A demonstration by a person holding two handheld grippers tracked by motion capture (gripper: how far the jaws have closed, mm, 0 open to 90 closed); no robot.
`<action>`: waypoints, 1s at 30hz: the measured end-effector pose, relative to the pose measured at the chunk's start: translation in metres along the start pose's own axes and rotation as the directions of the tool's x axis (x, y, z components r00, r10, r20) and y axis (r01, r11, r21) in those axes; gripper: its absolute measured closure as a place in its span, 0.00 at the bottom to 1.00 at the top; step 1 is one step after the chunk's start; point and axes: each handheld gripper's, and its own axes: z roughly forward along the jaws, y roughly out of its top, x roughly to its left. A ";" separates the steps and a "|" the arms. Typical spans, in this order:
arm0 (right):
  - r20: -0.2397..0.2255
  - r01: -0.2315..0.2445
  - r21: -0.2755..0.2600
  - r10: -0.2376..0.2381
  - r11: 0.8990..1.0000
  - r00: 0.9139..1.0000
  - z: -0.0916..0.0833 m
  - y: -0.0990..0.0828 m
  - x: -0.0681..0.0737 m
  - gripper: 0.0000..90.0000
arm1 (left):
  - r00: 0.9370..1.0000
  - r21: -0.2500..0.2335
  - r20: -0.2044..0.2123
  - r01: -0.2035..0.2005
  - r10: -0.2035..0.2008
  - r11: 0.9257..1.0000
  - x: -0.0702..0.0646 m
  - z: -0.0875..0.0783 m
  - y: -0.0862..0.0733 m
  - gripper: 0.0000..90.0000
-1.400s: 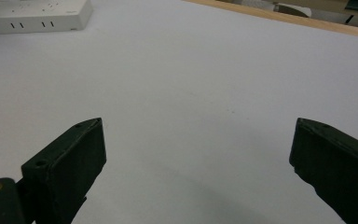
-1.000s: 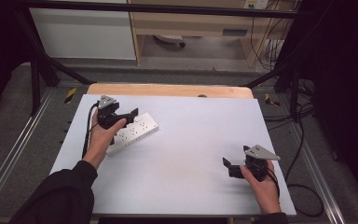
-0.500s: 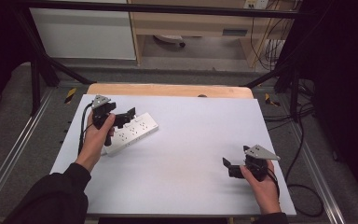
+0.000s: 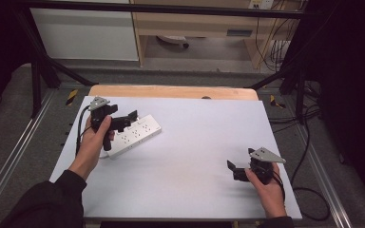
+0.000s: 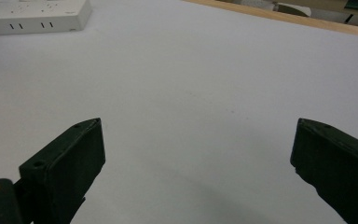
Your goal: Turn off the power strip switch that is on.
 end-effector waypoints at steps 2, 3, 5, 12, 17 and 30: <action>0.000 0.002 0.000 -0.002 1.000 1.000 0.000 0.000 0.000 0.04 | 1.000 0.002 0.003 -0.007 0.007 1.000 -0.001 -0.004 0.001 0.09; 0.000 0.003 0.001 -0.003 1.000 1.000 0.000 0.000 0.000 0.04 | 1.000 0.005 0.002 -0.012 0.012 1.000 -0.002 -0.006 0.001 0.08; 0.002 0.002 0.003 -0.002 1.000 1.000 0.000 0.000 0.000 0.04 | 1.000 0.015 -0.005 -0.014 0.015 1.000 -0.003 -0.010 0.001 0.08; 0.004 0.005 0.005 -0.005 1.000 1.000 0.000 -0.001 0.000 0.04 | 1.000 0.026 -0.016 -0.005 0.005 1.000 -0.001 -0.029 0.001 0.06; 0.007 0.004 0.008 -0.004 1.000 1.000 0.000 -0.001 0.000 0.04 | 1.000 0.016 -0.012 -0.006 0.006 1.000 -0.003 -0.045 0.003 0.06; 0.014 -0.006 0.013 0.006 1.000 1.000 0.001 -0.002 -0.001 0.04 | 1.000 0.001 0.010 -0.020 0.020 1.000 -0.009 -0.077 -0.010 0.07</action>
